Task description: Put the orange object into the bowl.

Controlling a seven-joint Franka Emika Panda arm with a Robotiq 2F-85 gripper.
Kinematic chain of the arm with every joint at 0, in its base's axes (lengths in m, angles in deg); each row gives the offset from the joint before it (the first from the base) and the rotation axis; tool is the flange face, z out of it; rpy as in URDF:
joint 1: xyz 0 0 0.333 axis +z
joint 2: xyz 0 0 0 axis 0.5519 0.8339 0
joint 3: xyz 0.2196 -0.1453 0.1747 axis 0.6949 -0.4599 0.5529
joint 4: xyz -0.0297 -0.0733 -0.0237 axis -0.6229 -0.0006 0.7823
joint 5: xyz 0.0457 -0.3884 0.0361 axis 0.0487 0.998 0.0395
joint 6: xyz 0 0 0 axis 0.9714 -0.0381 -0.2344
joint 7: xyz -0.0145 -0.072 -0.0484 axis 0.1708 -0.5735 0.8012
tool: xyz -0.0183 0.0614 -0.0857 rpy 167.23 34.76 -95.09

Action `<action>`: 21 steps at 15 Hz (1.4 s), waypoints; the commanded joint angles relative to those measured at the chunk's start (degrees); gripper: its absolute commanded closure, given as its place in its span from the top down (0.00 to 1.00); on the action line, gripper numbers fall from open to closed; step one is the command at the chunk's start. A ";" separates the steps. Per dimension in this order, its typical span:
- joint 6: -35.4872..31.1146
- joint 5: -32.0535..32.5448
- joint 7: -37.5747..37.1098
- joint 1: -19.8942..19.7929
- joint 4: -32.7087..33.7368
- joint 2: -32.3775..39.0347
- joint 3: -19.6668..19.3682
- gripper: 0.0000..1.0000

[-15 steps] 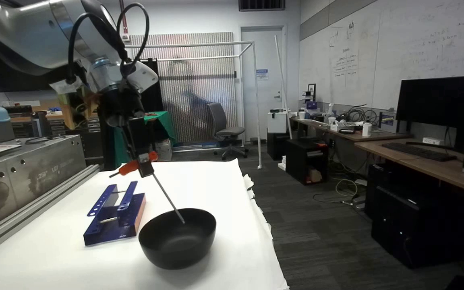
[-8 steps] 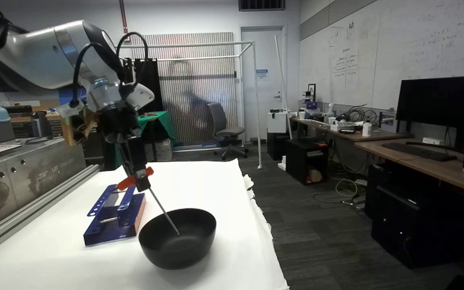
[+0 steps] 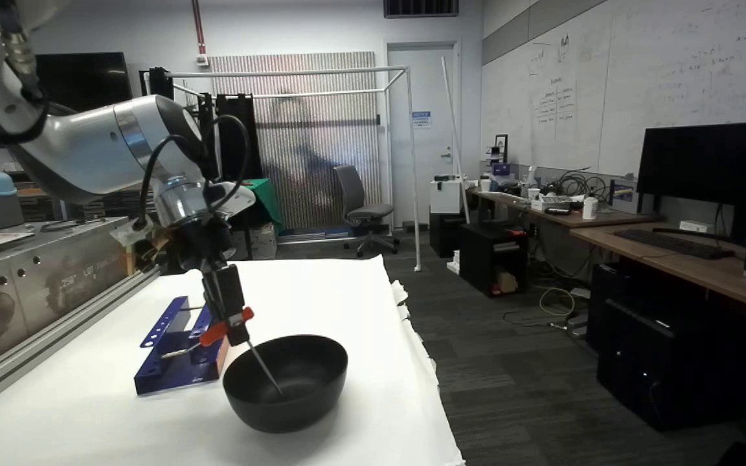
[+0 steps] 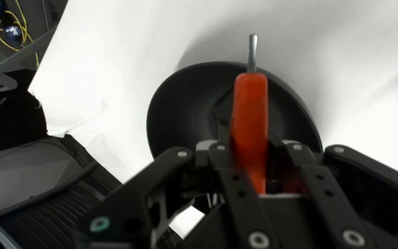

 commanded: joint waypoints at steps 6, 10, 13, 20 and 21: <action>-0.63 3.14 -2.24 1.61 2.98 3.74 -2.77 0.46; -1.14 2.39 -2.21 1.30 3.48 4.14 -3.31 0.75; -2.13 1.35 -1.85 0.90 3.30 3.46 -3.41 0.97; -8.81 -13.28 8.40 -1.65 -1.21 -4.95 -1.17 1.00; -9.40 -15.24 10.24 -1.69 -2.96 -7.98 -0.99 1.00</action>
